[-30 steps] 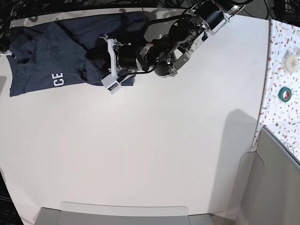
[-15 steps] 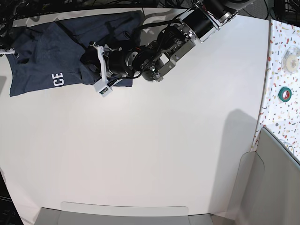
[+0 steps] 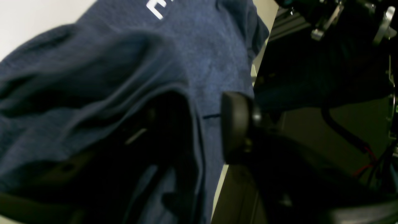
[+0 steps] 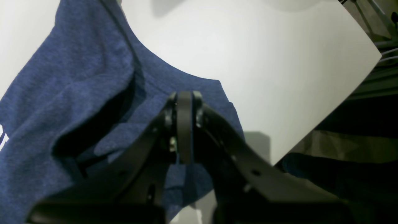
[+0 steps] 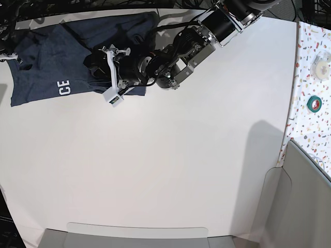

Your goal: Layout the t-shirt on the table in an organized manner, then fold the t-shirt properly

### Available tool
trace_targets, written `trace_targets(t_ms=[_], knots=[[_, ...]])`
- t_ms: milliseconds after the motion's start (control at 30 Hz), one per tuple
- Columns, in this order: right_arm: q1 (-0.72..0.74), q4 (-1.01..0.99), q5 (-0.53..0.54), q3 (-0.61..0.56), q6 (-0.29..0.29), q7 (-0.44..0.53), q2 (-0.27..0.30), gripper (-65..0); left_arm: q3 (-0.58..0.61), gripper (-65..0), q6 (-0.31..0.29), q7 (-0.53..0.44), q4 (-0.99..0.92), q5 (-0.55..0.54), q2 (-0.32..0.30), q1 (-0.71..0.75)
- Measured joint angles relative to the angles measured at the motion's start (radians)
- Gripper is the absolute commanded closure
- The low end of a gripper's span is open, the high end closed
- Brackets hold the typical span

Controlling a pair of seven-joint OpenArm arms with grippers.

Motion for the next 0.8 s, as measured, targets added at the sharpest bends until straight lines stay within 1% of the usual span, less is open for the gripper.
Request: trace_targets(t_ms=[33, 100, 167, 333, 400, 500, 567, 733, 800], knots=[[0.0, 0.0, 0.0, 0.0, 0.0, 0.0, 0.0, 0.0, 0.0, -34.2, -0.001, -0.018, 0.0, 0.0, 0.0, 0.0], [0.0, 0.0, 0.0, 0.0, 0.0, 0.0, 0.0, 0.0, 0.0, -34.4, 0.0, -0.046, 0.0, -0.001, 0.0, 0.0], [0.0, 0.0, 0.0, 0.0, 0.0, 0.0, 0.0, 0.0, -0.001, -34.4, 0.0, -0.046, 0.0, 0.0, 0.006, 0.0], [0.0, 0.0, 0.0, 0.0, 0.0, 0.0, 0.0, 0.0, 0.002, -34.4, -0.001, -0.047, 0.001, -0.003, 0.056, 0.0], [0.0, 0.0, 0.0, 0.0, 0.0, 0.0, 0.0, 0.0, 0.002, -34.4, -0.004, -0.014, 0.002, -0.007, 0.074, 0.0], [0.0, 0.0, 0.0, 0.0, 0.0, 0.0, 0.0, 0.0, 0.002, -34.4, -0.004, 0.09, 0.002, -0.007, 0.102, 0.0], [0.0, 0.0, 0.0, 0.0, 0.0, 0.0, 0.0, 0.0, 0.002, -34.4, -0.005, 0.123, 0.002, -0.007, 0.117, 0.0], [0.003, -0.027, 0.004, 0.0, 0.0, 0.003, 0.0, 0.0, 0.0, -34.4, -0.003, 0.135, 0.009, -0.003, 0.139, -0.006], [0.003, -0.056, 0.001, 0.0, 0.0, 0.0, 0.0, 0.0, 0.0, -34.4, -0.003, 0.147, 0.053, 0.003, 0.138, -0.021]])
